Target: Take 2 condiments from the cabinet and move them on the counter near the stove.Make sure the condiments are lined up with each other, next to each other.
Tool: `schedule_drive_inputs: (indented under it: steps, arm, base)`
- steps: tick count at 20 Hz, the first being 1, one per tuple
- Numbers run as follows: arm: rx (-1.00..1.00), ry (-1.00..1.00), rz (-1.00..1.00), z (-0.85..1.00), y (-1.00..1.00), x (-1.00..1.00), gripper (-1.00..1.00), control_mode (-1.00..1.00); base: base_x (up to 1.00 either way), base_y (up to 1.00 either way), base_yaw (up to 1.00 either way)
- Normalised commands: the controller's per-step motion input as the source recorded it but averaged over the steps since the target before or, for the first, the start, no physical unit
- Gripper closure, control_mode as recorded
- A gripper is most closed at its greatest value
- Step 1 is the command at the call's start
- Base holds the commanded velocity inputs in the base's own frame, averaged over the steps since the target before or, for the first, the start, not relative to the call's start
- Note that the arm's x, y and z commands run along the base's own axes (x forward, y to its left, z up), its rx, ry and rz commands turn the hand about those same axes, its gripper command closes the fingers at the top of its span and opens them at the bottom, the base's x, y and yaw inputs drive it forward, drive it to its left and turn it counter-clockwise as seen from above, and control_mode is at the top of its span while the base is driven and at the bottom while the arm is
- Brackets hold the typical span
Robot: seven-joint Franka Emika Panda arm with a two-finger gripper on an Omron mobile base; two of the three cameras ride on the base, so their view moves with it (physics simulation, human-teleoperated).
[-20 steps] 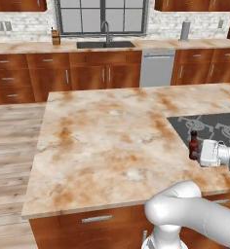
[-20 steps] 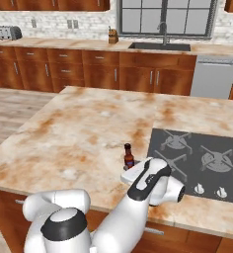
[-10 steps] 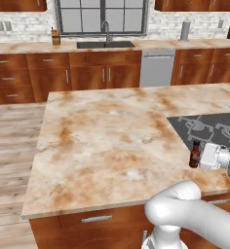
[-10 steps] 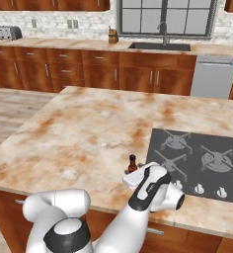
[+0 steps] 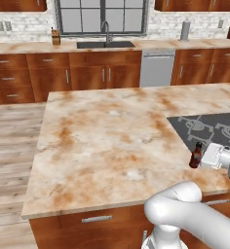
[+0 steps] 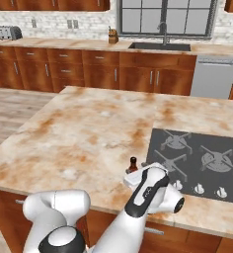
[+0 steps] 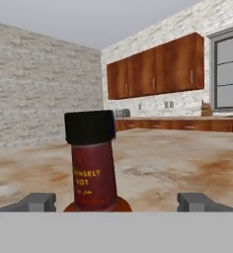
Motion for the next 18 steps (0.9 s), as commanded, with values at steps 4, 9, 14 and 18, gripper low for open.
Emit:
schedule_drive_inputs:
  steps: [4,9,14,18]
  arm:
    - [0.00,0.00,-0.07,0.61,-0.28,-0.08,-1.00,-1.00]
    - [-0.05,0.00,-0.04,0.70,-0.07,-0.54,-1.00,-1.00]
    - [-0.12,0.14,-0.06,0.75,0.00,-0.54,-1.00,-1.00]
    - [-0.24,0.57,-0.16,0.52,0.13,-0.13,-1.00,-1.00]
  base:
    - [0.00,0.00,0.00]
    - [0.00,0.00,0.00]
    - [0.00,0.00,0.00]
    - [0.00,0.00,0.00]
